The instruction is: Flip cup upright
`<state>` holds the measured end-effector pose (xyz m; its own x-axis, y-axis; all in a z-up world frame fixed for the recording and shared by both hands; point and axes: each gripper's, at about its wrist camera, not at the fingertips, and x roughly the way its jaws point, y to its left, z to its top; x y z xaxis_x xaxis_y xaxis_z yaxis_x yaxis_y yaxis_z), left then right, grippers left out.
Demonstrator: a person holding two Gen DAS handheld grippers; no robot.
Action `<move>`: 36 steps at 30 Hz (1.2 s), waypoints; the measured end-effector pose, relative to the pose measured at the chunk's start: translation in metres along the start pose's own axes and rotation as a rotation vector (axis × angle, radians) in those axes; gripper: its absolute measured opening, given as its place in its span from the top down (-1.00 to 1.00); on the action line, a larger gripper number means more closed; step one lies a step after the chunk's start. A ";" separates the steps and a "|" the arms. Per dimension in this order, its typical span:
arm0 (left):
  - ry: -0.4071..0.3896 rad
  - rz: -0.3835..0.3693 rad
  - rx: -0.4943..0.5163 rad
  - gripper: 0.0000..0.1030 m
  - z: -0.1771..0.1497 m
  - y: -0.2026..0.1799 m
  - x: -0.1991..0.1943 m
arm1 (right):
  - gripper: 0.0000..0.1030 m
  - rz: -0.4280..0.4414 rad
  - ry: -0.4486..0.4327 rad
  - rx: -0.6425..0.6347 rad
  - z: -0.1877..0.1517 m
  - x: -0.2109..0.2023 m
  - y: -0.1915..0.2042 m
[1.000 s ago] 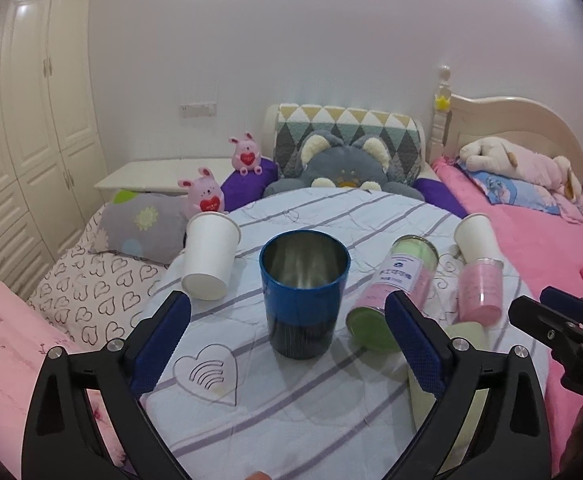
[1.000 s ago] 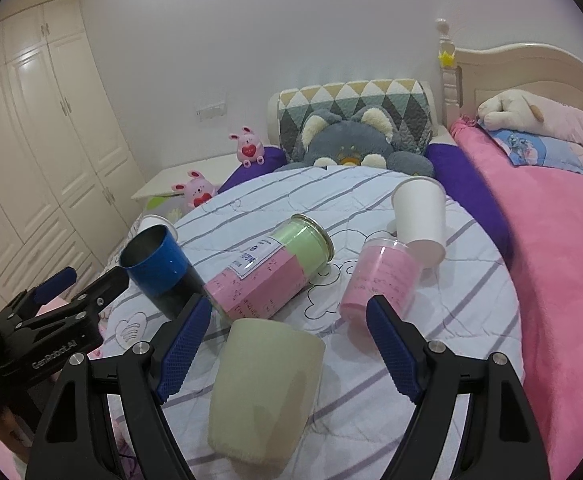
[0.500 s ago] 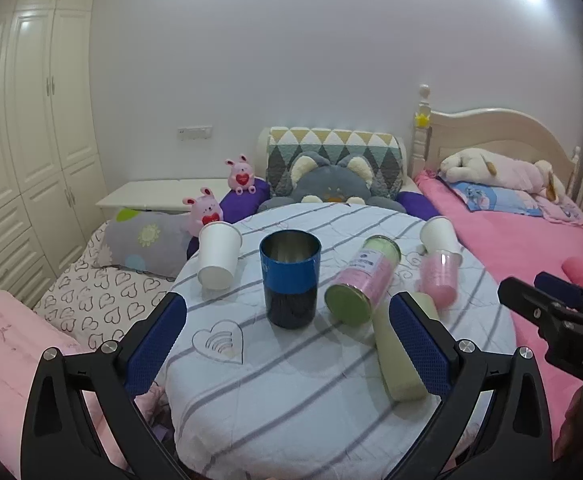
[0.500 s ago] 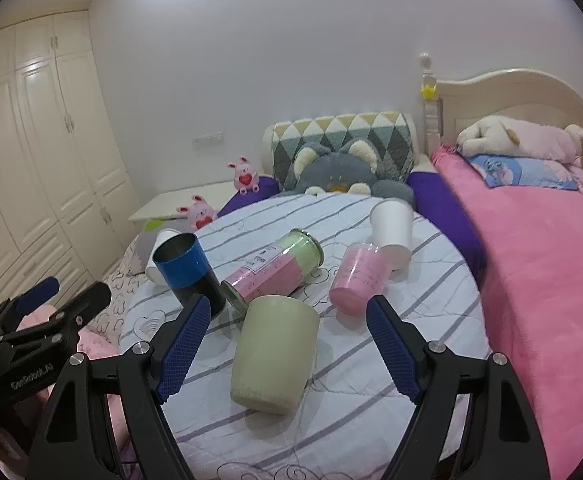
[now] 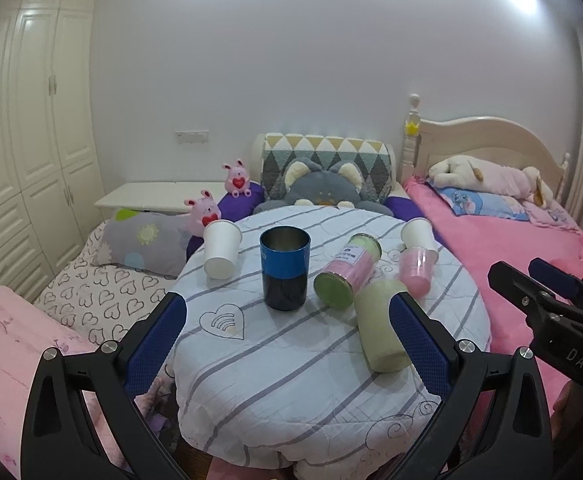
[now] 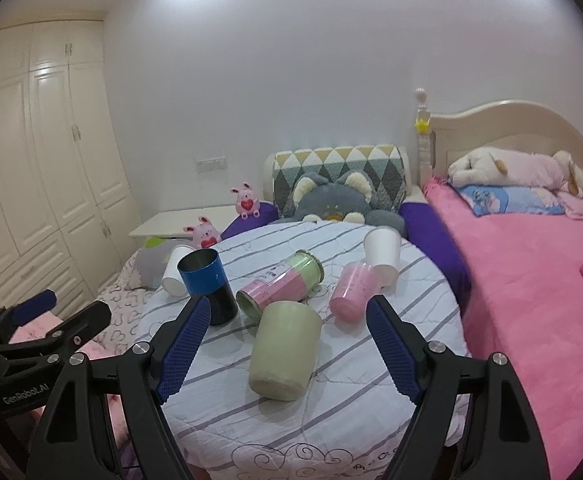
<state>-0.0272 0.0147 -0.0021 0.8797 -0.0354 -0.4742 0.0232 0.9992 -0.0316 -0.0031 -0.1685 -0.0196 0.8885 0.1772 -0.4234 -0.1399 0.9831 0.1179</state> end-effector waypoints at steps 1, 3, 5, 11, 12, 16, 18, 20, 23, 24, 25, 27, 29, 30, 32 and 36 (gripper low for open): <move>-0.001 -0.001 -0.002 -0.99 0.000 0.001 -0.002 | -0.59 -0.007 -0.010 -0.007 -0.001 -0.003 0.002; -0.006 -0.004 -0.005 -0.99 0.001 0.001 -0.005 | -0.59 -0.019 -0.028 -0.021 -0.002 -0.008 0.006; -0.008 -0.006 -0.008 -0.99 0.001 0.002 -0.006 | -0.59 -0.029 -0.052 -0.030 -0.003 -0.013 0.007; -0.021 -0.007 -0.007 -0.99 0.001 0.000 -0.008 | -0.59 -0.045 -0.111 -0.050 -0.003 -0.022 0.007; -0.030 -0.008 -0.009 -0.99 0.002 0.000 -0.009 | -0.59 -0.045 -0.118 -0.052 -0.002 -0.023 0.007; -0.053 -0.002 0.002 -0.99 0.004 -0.003 -0.010 | -0.59 -0.041 -0.150 -0.058 -0.002 -0.024 0.006; -0.062 0.005 0.009 -0.99 0.005 -0.004 -0.009 | -0.59 -0.047 -0.159 -0.062 -0.002 -0.022 0.006; -0.066 0.013 0.017 -0.99 0.005 -0.006 -0.007 | -0.59 -0.052 -0.163 -0.066 -0.003 -0.020 0.006; -0.077 0.019 0.024 -0.99 0.006 -0.006 -0.005 | -0.59 -0.058 -0.164 -0.068 -0.004 -0.017 0.006; -0.078 0.023 0.027 -0.99 0.006 -0.006 -0.004 | -0.59 -0.058 -0.167 -0.067 -0.004 -0.017 0.006; -0.080 0.025 0.028 -0.99 0.006 -0.006 -0.003 | -0.59 -0.058 -0.168 -0.068 -0.004 -0.016 0.006; -0.086 0.026 0.029 -0.99 0.007 -0.006 -0.001 | -0.59 -0.060 -0.172 -0.068 -0.005 -0.015 0.006; -0.093 0.029 0.028 -0.99 0.007 -0.005 0.000 | -0.59 -0.063 -0.175 -0.071 -0.006 -0.014 0.006; -0.100 0.028 0.026 -0.99 0.007 -0.005 0.000 | -0.59 -0.063 -0.178 -0.072 -0.006 -0.014 0.006; -0.115 0.028 0.025 -0.99 0.008 -0.004 0.001 | -0.59 -0.063 -0.189 -0.072 -0.007 -0.013 0.006; -0.133 0.028 0.024 -0.99 0.009 -0.005 0.003 | -0.59 -0.073 -0.200 -0.073 -0.007 -0.010 0.006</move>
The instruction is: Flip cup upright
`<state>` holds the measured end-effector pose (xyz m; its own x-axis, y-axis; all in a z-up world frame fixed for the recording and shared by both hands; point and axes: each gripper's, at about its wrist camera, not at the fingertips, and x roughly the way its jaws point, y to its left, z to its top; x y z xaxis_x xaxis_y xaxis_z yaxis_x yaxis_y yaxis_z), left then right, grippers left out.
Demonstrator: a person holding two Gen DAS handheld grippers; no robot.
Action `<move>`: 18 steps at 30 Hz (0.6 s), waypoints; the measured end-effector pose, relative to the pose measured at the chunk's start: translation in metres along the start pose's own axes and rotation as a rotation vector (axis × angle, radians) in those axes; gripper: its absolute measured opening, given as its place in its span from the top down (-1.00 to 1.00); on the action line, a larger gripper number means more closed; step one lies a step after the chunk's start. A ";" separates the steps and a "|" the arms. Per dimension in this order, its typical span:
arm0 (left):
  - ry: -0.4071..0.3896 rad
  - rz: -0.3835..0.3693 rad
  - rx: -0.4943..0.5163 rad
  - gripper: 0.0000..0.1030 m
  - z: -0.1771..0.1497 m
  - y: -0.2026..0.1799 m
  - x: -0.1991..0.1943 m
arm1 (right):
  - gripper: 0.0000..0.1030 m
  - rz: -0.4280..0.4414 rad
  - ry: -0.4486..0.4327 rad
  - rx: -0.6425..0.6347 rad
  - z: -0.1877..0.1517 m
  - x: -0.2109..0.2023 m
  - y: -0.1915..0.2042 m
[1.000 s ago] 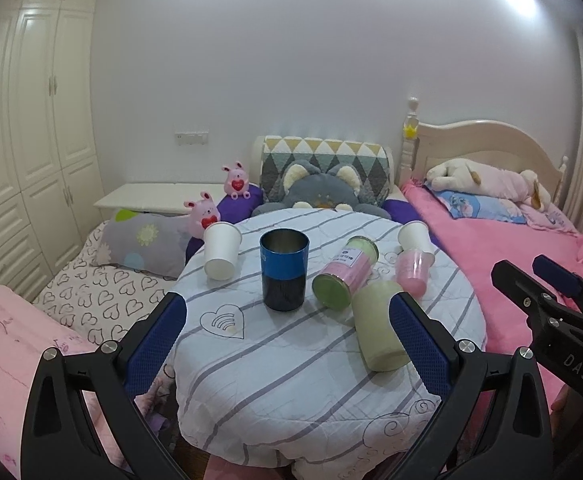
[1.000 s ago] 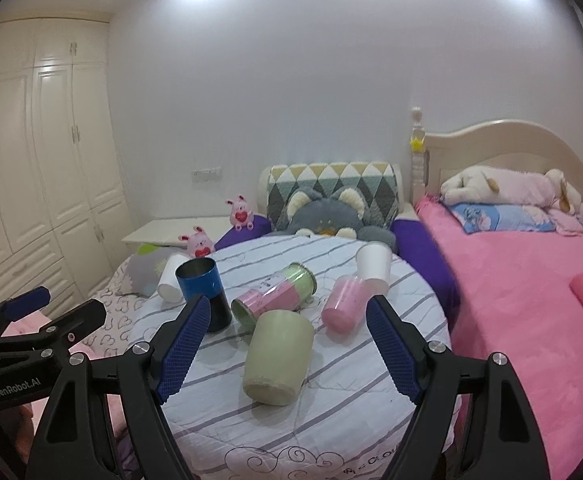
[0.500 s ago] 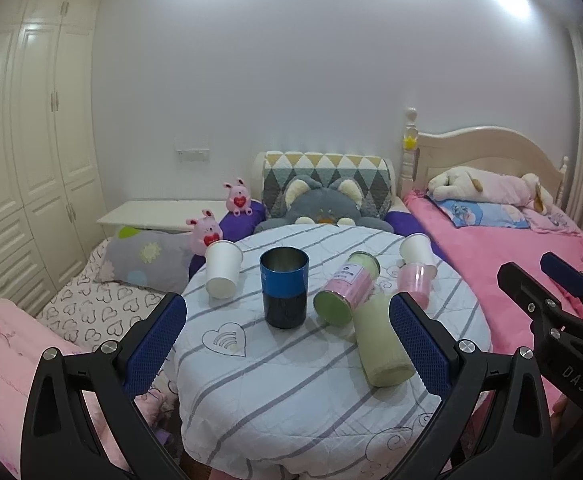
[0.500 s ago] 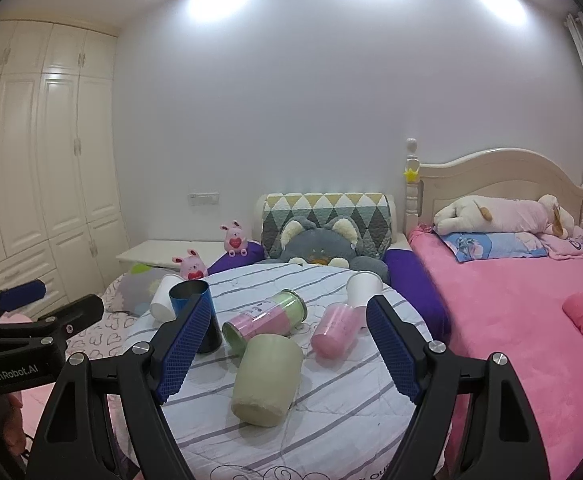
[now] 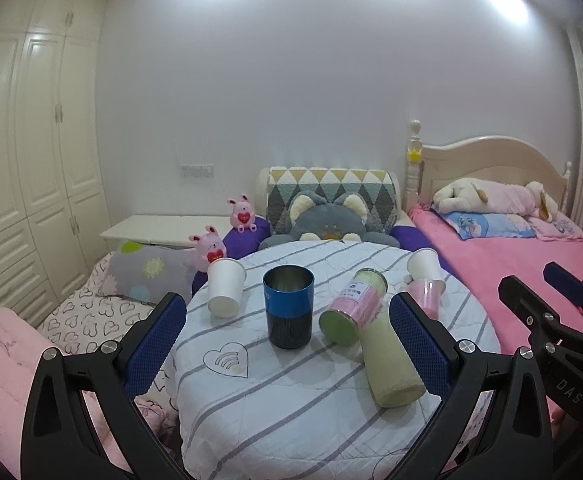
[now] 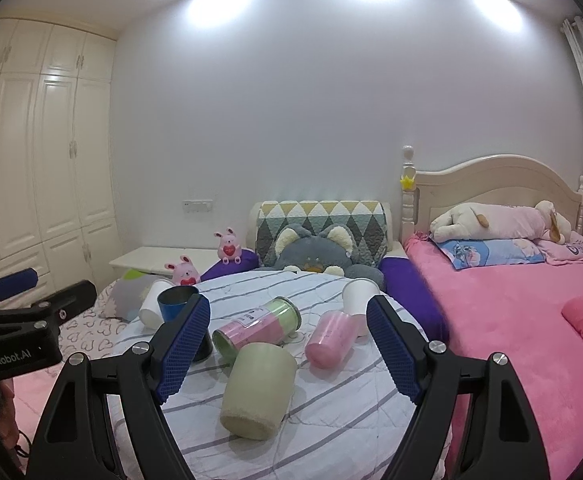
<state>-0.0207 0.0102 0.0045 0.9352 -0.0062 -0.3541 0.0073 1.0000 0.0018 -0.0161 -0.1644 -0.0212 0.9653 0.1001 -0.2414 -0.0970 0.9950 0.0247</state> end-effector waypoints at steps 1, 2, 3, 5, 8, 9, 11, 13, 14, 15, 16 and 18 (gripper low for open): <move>-0.003 0.000 0.000 -1.00 0.000 -0.001 0.001 | -0.59 0.001 -0.001 0.000 0.000 0.001 0.000; -0.002 0.002 0.001 -1.00 0.000 -0.001 0.002 | -0.59 0.003 0.003 0.001 0.000 0.002 0.000; 0.000 0.005 0.005 -1.00 0.000 -0.001 0.004 | -0.59 0.005 0.006 0.003 0.000 0.004 0.000; -0.001 0.005 0.007 -1.00 -0.001 -0.002 0.006 | -0.59 0.006 0.009 0.004 0.000 0.005 0.000; 0.008 0.006 0.010 -1.00 -0.001 -0.002 0.010 | -0.59 0.007 0.013 0.003 0.000 0.006 0.000; 0.010 0.010 0.010 -1.00 -0.001 -0.003 0.010 | -0.60 0.009 0.017 0.003 -0.001 0.008 0.000; 0.012 0.013 0.012 -1.00 -0.002 -0.003 0.012 | -0.60 0.010 0.020 0.002 -0.001 0.009 0.000; 0.015 0.014 0.011 -1.00 -0.002 -0.003 0.014 | -0.60 0.010 0.025 0.001 -0.002 0.011 0.000; 0.016 0.013 0.010 -1.00 -0.002 -0.003 0.015 | -0.60 0.011 0.026 0.001 -0.002 0.011 0.000; 0.016 0.014 0.010 -1.00 -0.002 -0.003 0.015 | -0.60 0.012 0.028 0.002 -0.002 0.011 -0.001; 0.016 0.016 0.010 -1.00 -0.002 -0.003 0.015 | -0.60 0.012 0.029 0.002 -0.002 0.012 -0.001; 0.020 0.020 0.010 -1.00 -0.003 -0.003 0.018 | -0.60 0.014 0.033 0.003 -0.002 0.014 -0.001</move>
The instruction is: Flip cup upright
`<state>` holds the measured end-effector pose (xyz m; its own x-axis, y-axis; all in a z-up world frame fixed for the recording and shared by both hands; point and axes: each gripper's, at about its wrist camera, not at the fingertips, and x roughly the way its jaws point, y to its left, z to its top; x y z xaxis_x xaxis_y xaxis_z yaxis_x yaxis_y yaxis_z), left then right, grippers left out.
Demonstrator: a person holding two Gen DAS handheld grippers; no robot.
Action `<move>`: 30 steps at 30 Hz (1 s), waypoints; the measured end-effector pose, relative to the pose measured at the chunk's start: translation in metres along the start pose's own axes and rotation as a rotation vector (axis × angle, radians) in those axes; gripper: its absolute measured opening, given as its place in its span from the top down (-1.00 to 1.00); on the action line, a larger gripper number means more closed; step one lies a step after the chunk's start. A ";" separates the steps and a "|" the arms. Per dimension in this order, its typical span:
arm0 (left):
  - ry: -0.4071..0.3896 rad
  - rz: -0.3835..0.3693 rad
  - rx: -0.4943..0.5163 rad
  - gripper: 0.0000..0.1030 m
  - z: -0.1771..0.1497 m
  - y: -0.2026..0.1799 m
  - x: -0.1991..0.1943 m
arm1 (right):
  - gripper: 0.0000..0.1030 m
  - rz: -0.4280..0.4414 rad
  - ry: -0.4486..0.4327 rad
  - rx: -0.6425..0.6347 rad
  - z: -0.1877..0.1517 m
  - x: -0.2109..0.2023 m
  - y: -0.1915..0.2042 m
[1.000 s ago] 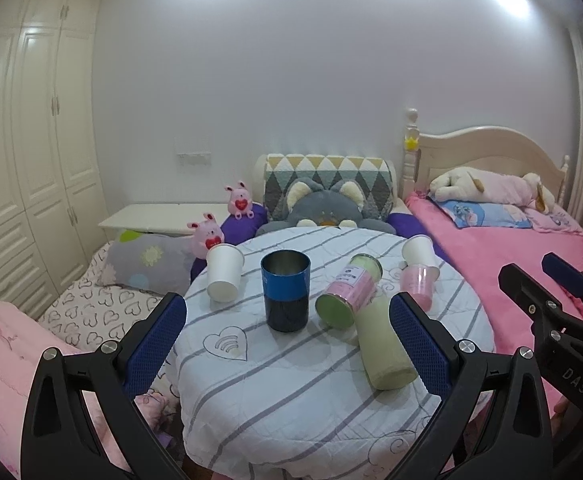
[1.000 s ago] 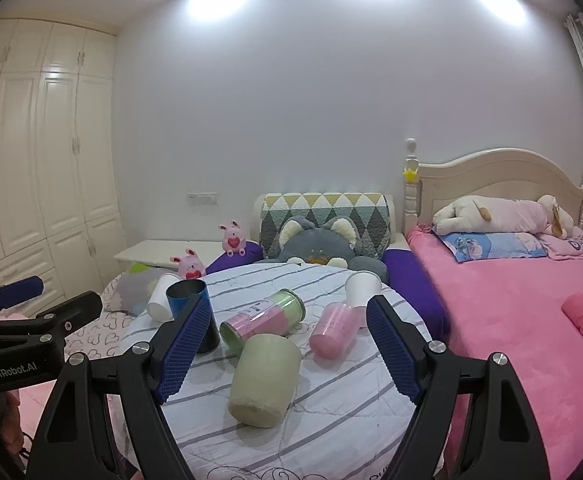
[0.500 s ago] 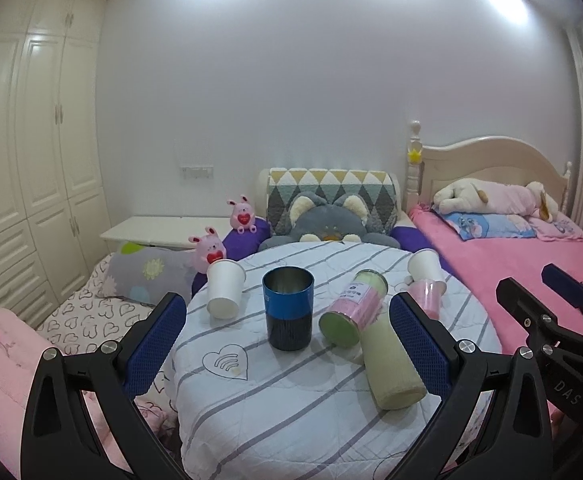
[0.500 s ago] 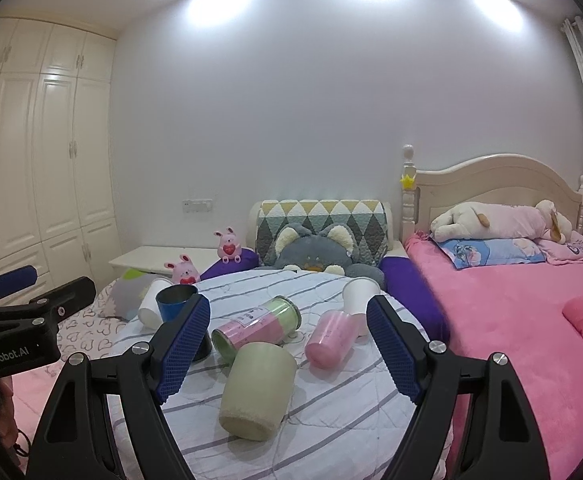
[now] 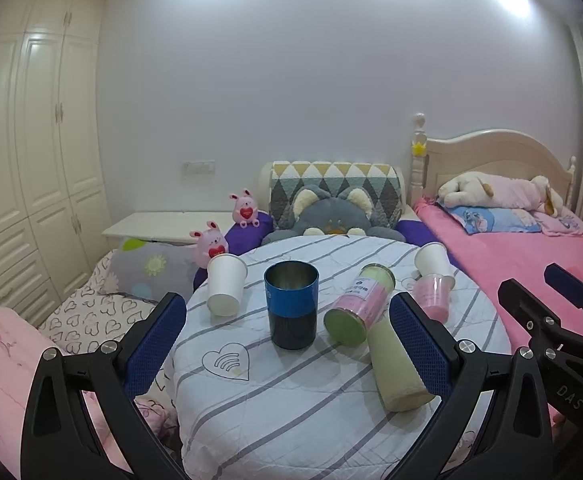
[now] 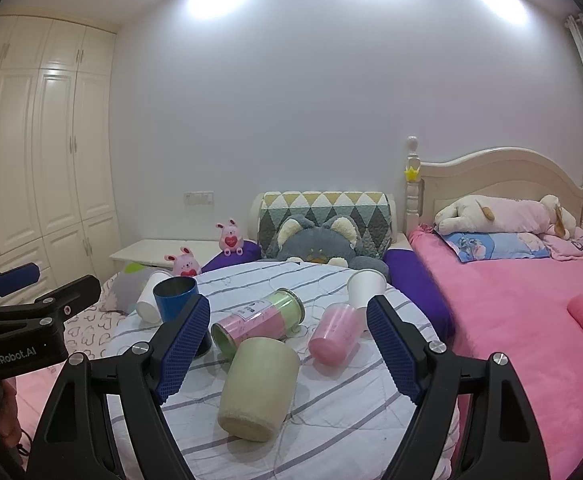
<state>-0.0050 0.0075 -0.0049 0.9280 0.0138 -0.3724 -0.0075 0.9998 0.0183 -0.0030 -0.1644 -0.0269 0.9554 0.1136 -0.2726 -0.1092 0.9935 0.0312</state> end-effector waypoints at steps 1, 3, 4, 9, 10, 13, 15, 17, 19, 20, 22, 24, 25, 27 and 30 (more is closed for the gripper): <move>0.001 0.004 -0.001 -1.00 0.000 0.000 0.002 | -0.60 0.000 0.004 0.001 0.000 0.001 0.000; 0.002 0.010 -0.002 -1.00 -0.002 0.000 0.005 | -0.60 0.000 0.010 0.002 0.000 0.003 -0.001; 0.003 0.012 -0.004 -1.00 -0.002 0.000 0.006 | -0.60 0.000 0.011 0.003 -0.001 0.004 -0.002; 0.009 0.010 -0.001 -1.00 -0.002 0.000 0.009 | -0.60 0.000 0.019 0.007 -0.002 0.007 -0.003; 0.010 0.011 0.002 -1.00 -0.003 0.001 0.009 | -0.60 0.001 0.021 0.008 -0.002 0.008 -0.003; 0.014 0.014 0.007 -1.00 -0.003 0.001 0.011 | -0.60 0.001 0.025 0.010 -0.002 0.010 -0.004; 0.018 0.014 0.010 -1.00 -0.004 0.001 0.013 | -0.60 0.003 0.029 0.011 -0.002 0.012 -0.004; 0.021 0.016 0.011 -1.00 -0.005 0.001 0.015 | -0.60 0.004 0.032 0.011 -0.002 0.014 -0.005; 0.026 0.017 0.014 -1.00 -0.005 0.001 0.016 | -0.60 0.004 0.036 0.010 -0.002 0.015 -0.005; 0.027 0.018 0.014 -1.00 -0.005 0.001 0.017 | -0.60 0.004 0.037 0.010 -0.003 0.016 -0.005; 0.029 0.018 0.013 -1.00 -0.006 0.001 0.018 | -0.60 0.005 0.041 0.012 -0.004 0.018 -0.005; 0.031 0.020 0.013 -1.00 -0.006 0.002 0.019 | -0.60 0.006 0.045 0.011 -0.004 0.020 -0.005; 0.032 0.021 0.014 -1.00 -0.006 0.002 0.020 | -0.60 0.005 0.046 0.011 -0.004 0.021 -0.005; 0.034 0.024 0.017 -1.00 -0.006 0.002 0.021 | -0.60 0.006 0.050 0.011 -0.004 0.022 -0.005; 0.037 0.024 0.017 -1.00 -0.006 0.002 0.024 | -0.60 0.007 0.053 0.009 -0.004 0.024 -0.005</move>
